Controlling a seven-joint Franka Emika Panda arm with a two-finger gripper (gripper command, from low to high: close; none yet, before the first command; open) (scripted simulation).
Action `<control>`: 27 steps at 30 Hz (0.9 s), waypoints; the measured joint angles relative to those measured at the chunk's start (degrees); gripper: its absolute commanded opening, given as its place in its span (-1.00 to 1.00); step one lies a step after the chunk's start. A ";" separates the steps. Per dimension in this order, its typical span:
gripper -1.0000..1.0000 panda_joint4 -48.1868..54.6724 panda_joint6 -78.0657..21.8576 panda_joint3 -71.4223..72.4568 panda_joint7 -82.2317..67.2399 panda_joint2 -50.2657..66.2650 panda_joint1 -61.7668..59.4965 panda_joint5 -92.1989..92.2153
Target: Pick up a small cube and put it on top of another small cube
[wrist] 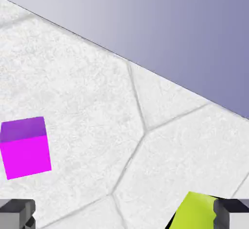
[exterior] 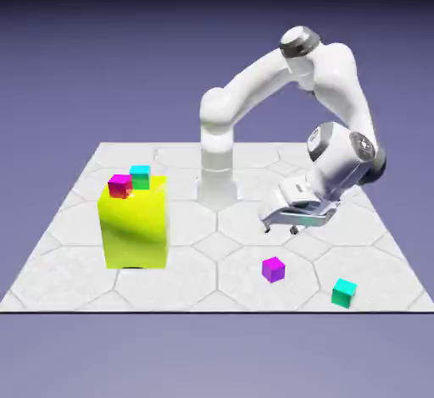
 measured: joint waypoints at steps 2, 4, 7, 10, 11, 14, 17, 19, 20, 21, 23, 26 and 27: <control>0.00 2.01 -2.91 4.15 -0.97 -0.87 -3.70 1.06; 0.00 4.02 -5.83 8.31 -1.94 -1.73 -7.39 2.12; 0.00 7.03 -10.19 14.54 -3.39 -3.03 -12.93 3.72; 0.00 5.67 -8.91 16.90 -4.24 -4.09 -13.81 5.17; 0.00 3.60 -6.58 17.79 -4.75 -4.85 -13.37 6.26; -1.00 1.07 -3.75 18.87 -5.36 -5.77 -12.84 7.57; -1.00 5.22 -8.43 17.09 -4.35 -4.26 -13.71 5.49; -1.00 7.66 -11.40 14.38 -3.63 -2.72 -13.05 4.00; -1.00 7.55 -11.58 12.30 -3.51 -1.93 -11.52 3.76; -1.00 7.44 -11.76 10.22 -3.38 -1.14 -9.99 3.52; -1.00 7.22 -12.12 6.07 -3.13 0.44 -6.94 3.03; -1.00 6.90 -12.66 -0.16 -2.75 2.80 -2.36 2.30; -1.00 6.79 -12.84 -2.23 -2.63 3.59 -0.83 2.06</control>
